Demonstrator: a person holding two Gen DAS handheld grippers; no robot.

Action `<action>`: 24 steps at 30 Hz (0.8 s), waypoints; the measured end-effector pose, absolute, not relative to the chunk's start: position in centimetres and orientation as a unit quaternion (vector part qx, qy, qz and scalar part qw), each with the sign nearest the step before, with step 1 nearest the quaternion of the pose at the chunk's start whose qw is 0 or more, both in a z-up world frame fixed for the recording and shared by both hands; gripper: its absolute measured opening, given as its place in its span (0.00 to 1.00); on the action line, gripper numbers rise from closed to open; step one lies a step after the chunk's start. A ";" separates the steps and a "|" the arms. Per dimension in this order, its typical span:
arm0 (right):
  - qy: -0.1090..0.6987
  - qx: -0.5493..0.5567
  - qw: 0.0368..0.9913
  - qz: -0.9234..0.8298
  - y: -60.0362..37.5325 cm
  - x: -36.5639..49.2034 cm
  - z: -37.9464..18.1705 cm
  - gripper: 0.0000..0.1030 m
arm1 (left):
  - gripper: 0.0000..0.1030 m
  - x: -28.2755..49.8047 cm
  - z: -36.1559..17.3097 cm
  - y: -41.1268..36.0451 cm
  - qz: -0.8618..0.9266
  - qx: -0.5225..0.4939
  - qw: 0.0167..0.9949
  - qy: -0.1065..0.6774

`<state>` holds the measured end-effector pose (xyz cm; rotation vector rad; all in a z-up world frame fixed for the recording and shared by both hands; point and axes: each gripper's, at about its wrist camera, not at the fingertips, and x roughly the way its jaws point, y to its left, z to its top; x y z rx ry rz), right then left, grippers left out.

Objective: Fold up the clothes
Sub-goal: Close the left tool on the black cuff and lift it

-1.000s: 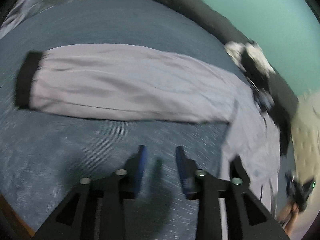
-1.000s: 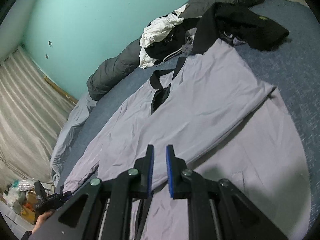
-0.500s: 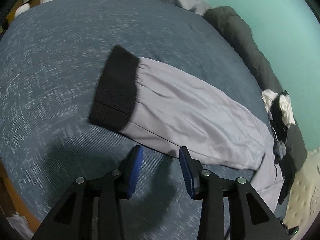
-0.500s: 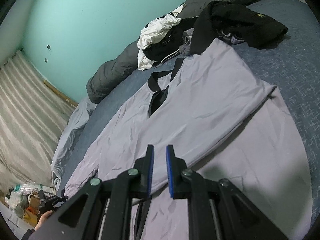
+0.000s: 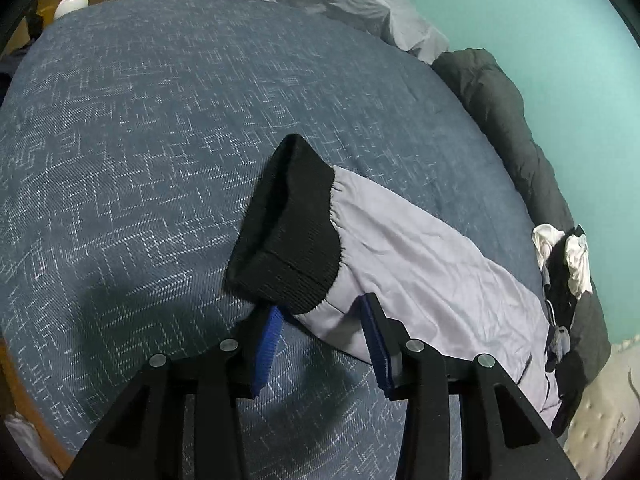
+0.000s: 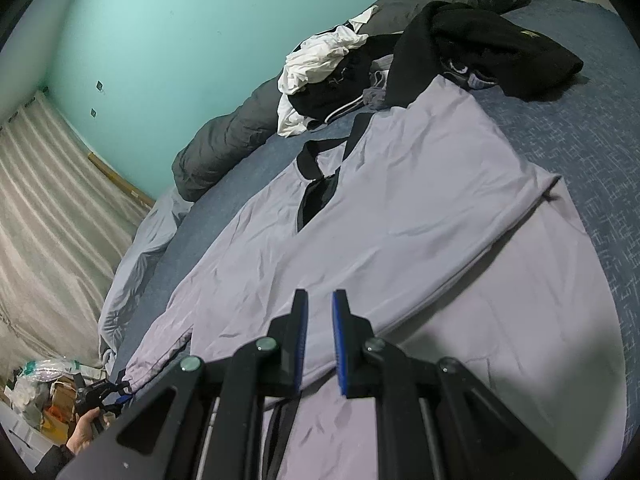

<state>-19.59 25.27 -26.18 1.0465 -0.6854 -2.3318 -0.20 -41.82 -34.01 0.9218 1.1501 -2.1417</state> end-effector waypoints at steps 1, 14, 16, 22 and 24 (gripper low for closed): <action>-0.251 0.383 0.246 -0.854 25.3 -19.6 -26.2 0.11 | 0.42 -0.1 -33.9 -41.9 -0.794 0.338 0.270 0.426; -0.252 0.381 0.248 -0.854 25.4 -19.7 -26.1 0.11 | 0.43 0.7 -33.3 -42.2 -0.796 0.309 0.290 0.432; -0.252 0.381 0.248 -0.854 25.4 -19.7 -26.1 0.11 | 0.43 0.1 -33.4 -42.1 -0.797 0.307 0.286 0.434; -0.251 0.383 0.249 -0.853 25.4 -19.7 -26.3 0.11 | 0.32 -0.3 -33.1 -42.3 -0.801 0.307 0.271 0.437; -0.251 0.383 0.249 -0.853 25.4 -19.7 -26.3 0.11 | 0.25 -0.6 -32.8 -42.3 -0.807 0.306 0.264 0.429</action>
